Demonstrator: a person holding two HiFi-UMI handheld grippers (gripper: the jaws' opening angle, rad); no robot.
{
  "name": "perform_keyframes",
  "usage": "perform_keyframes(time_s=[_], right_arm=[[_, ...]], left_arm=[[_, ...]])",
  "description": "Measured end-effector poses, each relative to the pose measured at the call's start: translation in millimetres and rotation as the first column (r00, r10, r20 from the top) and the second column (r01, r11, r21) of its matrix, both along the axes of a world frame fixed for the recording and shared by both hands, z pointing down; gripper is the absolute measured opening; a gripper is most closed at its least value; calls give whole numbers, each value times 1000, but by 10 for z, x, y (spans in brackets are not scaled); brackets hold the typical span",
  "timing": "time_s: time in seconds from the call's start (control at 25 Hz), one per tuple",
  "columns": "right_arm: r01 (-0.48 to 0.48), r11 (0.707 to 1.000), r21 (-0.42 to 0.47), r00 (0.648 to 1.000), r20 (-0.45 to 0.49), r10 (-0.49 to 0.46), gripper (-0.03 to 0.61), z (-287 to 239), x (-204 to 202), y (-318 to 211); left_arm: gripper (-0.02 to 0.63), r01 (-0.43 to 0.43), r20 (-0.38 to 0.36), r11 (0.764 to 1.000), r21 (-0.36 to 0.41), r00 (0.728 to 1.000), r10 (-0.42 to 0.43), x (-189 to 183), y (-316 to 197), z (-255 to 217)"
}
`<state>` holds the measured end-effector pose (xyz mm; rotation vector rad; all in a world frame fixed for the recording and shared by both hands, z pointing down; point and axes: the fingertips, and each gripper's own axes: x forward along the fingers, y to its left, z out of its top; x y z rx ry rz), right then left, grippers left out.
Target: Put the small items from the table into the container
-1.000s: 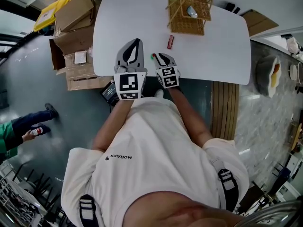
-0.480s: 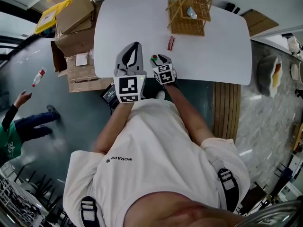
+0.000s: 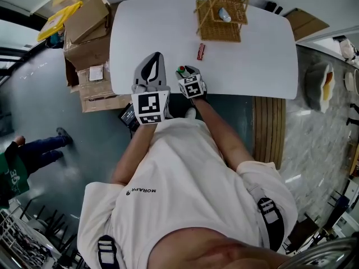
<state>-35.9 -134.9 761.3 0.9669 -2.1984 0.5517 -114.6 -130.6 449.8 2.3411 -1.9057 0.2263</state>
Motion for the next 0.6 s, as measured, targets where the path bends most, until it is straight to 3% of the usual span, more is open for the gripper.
perform_keyframes(time_s=[0.04,0.2,0.6], right_arm=[[2,1000,3,1000,-6,-2,167,1,4,1],[-4,1000,30,1000,-14,4,164,-68,39,7],[-91,993,79,994,71,86,163,-498,194,-124]], left_arm=[[5,-1,-2,1000,-1,1000,1,2,0,3],[5,-3,-3,1000,6,1000,3,-11,-3,-11],[5,-44,-26,999,14,999,44,122,-83,-51]])
